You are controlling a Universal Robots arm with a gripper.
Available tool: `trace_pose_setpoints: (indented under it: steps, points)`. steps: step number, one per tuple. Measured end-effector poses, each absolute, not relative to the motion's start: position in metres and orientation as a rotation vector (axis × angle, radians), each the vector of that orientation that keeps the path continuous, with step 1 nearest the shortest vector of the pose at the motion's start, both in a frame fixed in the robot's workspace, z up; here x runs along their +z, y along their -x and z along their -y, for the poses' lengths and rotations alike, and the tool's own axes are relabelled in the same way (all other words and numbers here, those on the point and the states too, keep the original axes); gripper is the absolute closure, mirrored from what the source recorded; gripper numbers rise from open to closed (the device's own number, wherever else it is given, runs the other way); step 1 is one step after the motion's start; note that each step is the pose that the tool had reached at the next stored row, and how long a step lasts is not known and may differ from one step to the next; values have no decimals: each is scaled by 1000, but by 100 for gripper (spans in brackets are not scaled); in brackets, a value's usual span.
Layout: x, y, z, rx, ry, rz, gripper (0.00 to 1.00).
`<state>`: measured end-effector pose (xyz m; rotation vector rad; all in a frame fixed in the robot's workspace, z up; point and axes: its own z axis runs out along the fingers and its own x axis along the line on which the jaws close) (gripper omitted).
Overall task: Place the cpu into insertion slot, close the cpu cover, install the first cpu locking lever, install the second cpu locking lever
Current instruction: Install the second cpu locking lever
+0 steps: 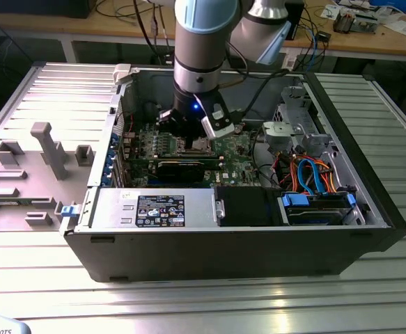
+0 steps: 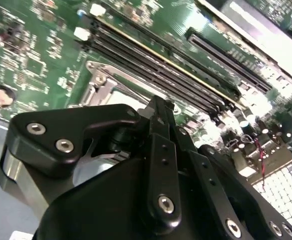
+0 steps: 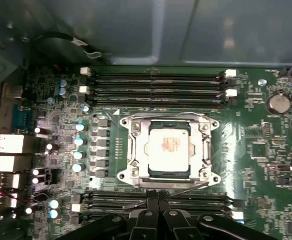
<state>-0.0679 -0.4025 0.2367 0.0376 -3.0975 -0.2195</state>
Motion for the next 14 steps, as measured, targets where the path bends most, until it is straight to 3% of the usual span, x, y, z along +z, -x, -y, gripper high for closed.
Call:
trace_pose_setpoints:
  steps: [14]
  points:
    - [232, 71, 413, -267, -40, 3059, 89]
